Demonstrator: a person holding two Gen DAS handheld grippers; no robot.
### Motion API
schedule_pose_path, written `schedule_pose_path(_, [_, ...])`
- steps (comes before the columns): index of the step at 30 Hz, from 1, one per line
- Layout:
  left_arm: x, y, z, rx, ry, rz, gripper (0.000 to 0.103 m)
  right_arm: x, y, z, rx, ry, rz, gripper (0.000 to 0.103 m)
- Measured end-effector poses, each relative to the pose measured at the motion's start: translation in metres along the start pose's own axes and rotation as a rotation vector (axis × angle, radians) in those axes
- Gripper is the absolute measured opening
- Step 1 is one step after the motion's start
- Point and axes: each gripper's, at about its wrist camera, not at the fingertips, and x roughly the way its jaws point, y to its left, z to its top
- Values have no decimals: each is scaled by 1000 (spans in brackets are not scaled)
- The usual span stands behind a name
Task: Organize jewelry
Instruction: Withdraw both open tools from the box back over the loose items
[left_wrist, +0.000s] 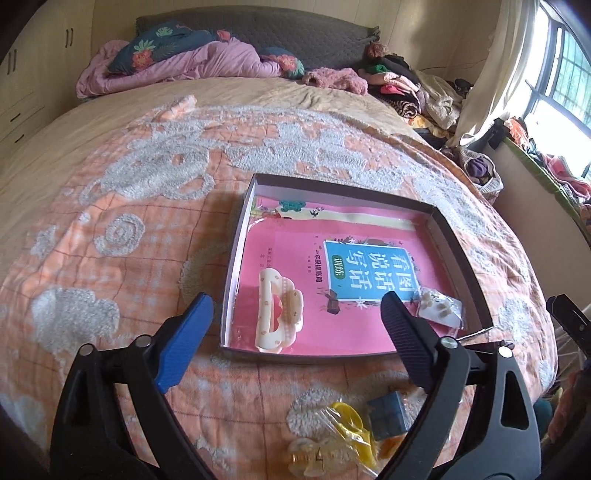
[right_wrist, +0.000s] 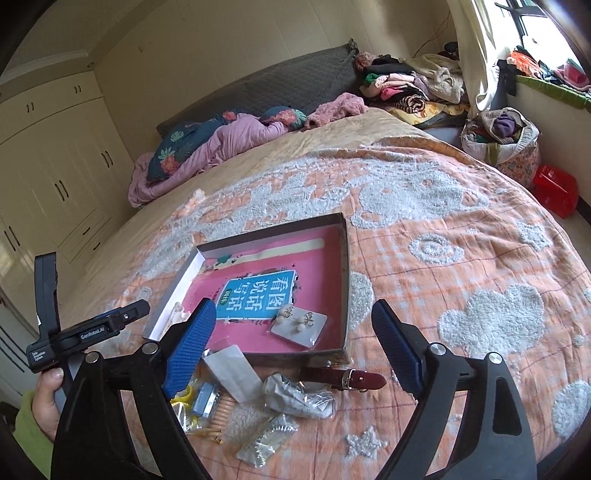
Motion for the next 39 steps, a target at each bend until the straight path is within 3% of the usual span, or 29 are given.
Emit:
schedule_pose_path(6, [-20,-4,-2,8,-26,-2,93,-18,6,1,-9,-27,10,87])
schedule_pose_path(24, [-62,-10,-23,26,-62,-12,93,-60,19,-6,-45,-58,32,87])
schedule_pose_path(30, [-68,-8,-36,28,-49,-13,93,-67,21,-12,-54,-48,34,87])
schedule_pose_path(33, [-68,-7,-42,27,-38,-12,93,-68,21,-17,-55,-42,33,95])
schedule_pose_path(39, [-66,-3,-54,23,-7,-9,93,-65,21,-27,-59,-11,33,96])
